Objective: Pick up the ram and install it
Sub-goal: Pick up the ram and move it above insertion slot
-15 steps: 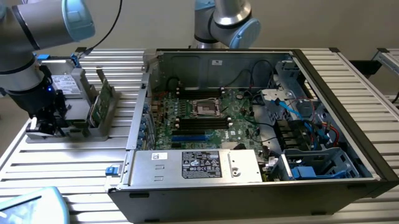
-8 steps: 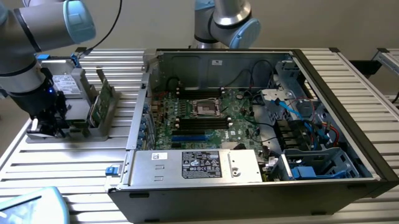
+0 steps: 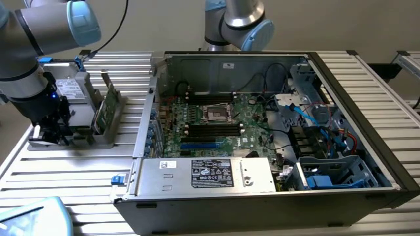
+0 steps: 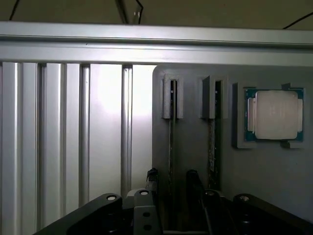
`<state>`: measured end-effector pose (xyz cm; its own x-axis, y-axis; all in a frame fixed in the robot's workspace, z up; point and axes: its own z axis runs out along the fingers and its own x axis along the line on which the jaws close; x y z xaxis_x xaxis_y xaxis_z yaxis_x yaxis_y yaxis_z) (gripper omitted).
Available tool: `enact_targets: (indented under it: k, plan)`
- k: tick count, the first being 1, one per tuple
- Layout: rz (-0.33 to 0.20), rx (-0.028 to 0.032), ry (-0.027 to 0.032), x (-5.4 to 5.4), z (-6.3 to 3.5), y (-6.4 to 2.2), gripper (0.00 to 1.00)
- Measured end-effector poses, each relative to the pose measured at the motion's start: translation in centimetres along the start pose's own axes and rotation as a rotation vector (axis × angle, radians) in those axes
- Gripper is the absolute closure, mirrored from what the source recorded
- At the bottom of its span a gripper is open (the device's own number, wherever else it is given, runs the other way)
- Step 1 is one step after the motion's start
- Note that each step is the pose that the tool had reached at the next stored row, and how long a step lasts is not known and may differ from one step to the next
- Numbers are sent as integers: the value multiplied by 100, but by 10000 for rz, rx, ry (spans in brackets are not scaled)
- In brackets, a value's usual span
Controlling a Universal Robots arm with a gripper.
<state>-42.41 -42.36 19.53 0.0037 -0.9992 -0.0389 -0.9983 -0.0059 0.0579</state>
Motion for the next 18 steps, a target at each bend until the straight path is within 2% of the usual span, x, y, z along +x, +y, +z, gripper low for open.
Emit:
enact_targets:
  k: [2,10,11,12,13,14,15,16,18]
  plan:
    - [2,-2,-28,0,0,0,63]
    - [8,-13,-29,1,0,0,63]
    - [8,-13,-30,0,0,1,65]
    - [8,-13,-30,0,0,0,72]
    - [8,-12,-31,0,0,0,72]
    - [8,-12,-31,0,0,0,78]
    - [7,-13,-29,1,0,0,78]
    - [8,-13,-30,0,0,0,84]
    - [8,-13,-30,0,0,0,86]
